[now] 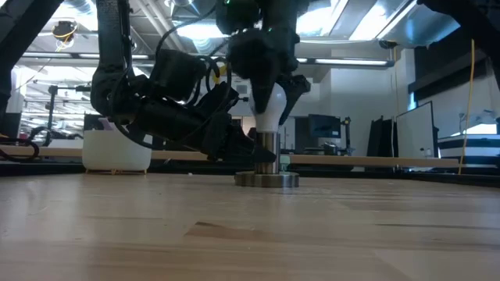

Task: Screw lightbulb
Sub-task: Insert the lightbulb into the lamp

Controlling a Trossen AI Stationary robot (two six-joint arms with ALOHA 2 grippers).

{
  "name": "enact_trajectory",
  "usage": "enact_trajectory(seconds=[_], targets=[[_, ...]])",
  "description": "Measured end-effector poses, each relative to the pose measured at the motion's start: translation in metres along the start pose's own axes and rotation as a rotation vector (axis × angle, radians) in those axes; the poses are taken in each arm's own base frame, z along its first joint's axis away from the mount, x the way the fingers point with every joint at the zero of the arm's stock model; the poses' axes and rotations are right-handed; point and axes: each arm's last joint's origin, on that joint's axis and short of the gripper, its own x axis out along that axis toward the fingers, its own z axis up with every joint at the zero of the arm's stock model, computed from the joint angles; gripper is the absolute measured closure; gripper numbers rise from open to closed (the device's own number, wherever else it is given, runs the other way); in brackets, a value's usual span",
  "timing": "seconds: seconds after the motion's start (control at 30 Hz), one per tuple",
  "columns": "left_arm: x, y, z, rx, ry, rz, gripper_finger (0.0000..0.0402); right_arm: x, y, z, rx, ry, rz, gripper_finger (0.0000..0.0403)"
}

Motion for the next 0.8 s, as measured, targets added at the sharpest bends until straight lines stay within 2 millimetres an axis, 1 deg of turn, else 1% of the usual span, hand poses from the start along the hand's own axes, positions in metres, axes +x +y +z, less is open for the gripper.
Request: enact_trajectory(seconds=[0.07,0.17,0.3,0.37,0.53,0.6,0.67,0.8], targets=[[0.000,0.000,0.000,0.000,-0.001,0.004,0.0213,-0.013,-0.002,-0.004,-0.044,-0.031,-0.032,0.0103],[0.000,0.001,0.000,-0.004,0.001,0.018,0.0213,-0.025,-0.004,-0.007,-0.121,-0.075,-0.075,0.0102],[0.000,0.001,0.000,-0.005,0.000,0.017,0.0213,-0.046,-0.004,-0.014,-0.239,-0.101,-0.037,0.0102],[0.000,0.001,0.000,-0.005,0.001,0.016,0.0213,-0.048,-0.003,-0.016,-0.307,-0.093,-0.010,0.0102],[0.000,0.001,0.000,-0.013,0.000,0.011,0.0213,-0.047,-0.002,-0.018,-0.524,-0.086,-0.059,0.0101],[0.000,0.001,0.000,-0.013,0.001,0.011,0.0213,-0.047,-0.003,-0.019,-0.591,-0.070,-0.082,0.0094],[0.000,0.001,0.000,-0.014,0.000,0.009,0.0213,-0.047,-0.003,-0.018,-0.639,-0.078,-0.106,0.0077],[0.000,0.000,0.000,-0.017,0.000,0.007,0.0213,-0.047,-0.005,-0.017,-0.660,-0.087,-0.189,0.0023]])
